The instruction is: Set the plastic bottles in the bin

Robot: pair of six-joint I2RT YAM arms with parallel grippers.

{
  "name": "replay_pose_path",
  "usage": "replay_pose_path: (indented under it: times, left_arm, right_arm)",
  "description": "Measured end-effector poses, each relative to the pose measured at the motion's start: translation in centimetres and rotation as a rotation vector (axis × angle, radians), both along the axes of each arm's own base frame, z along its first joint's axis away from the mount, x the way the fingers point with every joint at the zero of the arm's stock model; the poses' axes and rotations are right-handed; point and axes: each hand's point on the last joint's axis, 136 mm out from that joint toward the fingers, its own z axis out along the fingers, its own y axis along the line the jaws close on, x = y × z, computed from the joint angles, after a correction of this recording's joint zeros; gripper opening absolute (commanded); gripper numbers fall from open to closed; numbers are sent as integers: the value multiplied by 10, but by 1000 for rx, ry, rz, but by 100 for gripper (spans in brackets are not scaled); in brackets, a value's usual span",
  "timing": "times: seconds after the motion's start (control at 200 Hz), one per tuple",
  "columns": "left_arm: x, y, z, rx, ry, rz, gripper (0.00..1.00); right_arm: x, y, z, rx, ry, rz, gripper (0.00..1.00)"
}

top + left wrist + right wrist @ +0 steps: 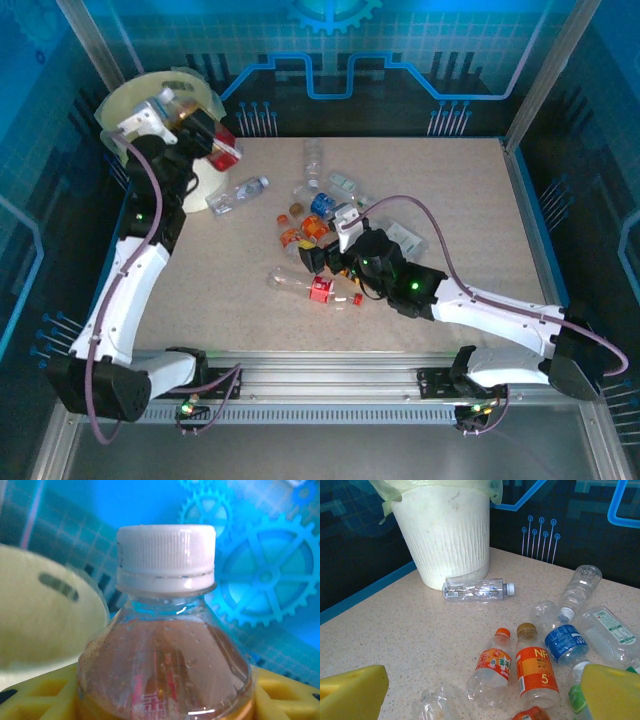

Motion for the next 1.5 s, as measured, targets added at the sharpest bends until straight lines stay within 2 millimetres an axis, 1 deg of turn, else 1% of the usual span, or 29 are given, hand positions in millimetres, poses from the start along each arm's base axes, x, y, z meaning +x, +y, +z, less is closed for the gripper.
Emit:
replay_pose_path:
  times: [0.095,0.2,0.285,0.385,0.465,0.555,0.695,0.87,0.975,1.075,1.251,1.366,1.501]
  left_arm:
    - [9,21,22,28,-51,71,46]
    - [18,42,38,76,-83,156,46]
    - [27,61,47,124,-89,220,46]
    - [40,89,57,183,-82,303,46]
    - [48,111,58,232,-62,368,45]
    - [54,130,48,279,-21,430,45]
    - [67,154,23,341,66,497,46]
    - [93,189,-7,367,173,547,47]
    - [109,207,-20,370,241,561,48]
    - [121,218,-29,369,297,565,48]
    - [133,226,-39,371,369,578,48]
    - [139,235,-45,384,416,614,52]
    - [146,245,-61,400,486,644,56]
  right_arm:
    - [2,0,4,5,10,-7,100]
    - [4,-2,7,5,22,-18,100]
    - [4,-3,7,0,28,-20,100]
    - [5,-5,5,-15,37,-23,100]
    - [6,-7,2,-27,45,-30,100]
    - [8,-10,0,-35,51,-37,100]
    - [10,-13,-1,-37,56,-46,100]
    - [14,-14,2,-37,76,-61,100]
    - [18,-16,2,-34,97,-80,100]
    - [19,-20,-4,-36,130,-101,100]
    - [20,-28,-16,-49,181,-133,100]
    - [20,-30,-18,-47,193,-143,100]
    - [22,-33,-19,-51,198,-154,100]
